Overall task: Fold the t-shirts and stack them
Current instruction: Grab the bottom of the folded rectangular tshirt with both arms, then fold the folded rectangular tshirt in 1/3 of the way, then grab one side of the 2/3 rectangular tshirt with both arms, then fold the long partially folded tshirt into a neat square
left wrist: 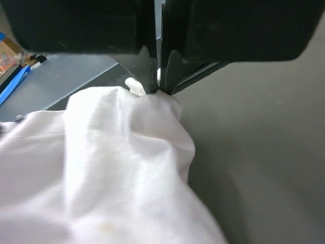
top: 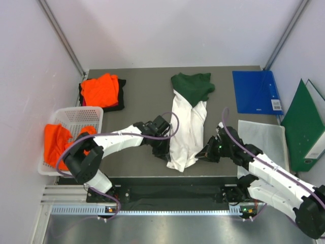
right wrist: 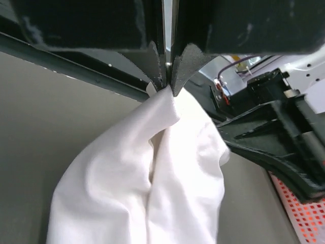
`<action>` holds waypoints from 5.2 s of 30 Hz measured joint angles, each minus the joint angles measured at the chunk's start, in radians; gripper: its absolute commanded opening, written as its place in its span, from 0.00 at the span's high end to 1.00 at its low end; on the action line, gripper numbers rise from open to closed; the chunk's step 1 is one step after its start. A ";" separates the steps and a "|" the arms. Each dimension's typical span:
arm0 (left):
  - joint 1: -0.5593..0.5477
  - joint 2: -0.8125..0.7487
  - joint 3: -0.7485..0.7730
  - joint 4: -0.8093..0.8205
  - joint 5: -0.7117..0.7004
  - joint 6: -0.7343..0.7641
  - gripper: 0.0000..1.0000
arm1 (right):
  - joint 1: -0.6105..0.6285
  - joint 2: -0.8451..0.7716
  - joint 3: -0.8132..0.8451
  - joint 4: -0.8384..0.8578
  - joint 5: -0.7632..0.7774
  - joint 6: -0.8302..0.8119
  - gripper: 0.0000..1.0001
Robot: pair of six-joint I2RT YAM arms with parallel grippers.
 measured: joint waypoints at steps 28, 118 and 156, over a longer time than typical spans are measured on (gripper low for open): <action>0.308 0.627 0.995 -0.259 0.075 0.201 0.72 | -0.341 0.885 0.783 -0.024 0.024 -0.574 0.96; 0.280 0.505 0.915 -0.251 0.219 0.048 1.00 | -0.390 0.738 0.726 -0.005 -0.304 -0.388 0.92; 0.660 0.968 1.255 0.220 0.634 -0.163 0.01 | -0.498 1.147 1.209 0.198 0.029 -0.345 0.00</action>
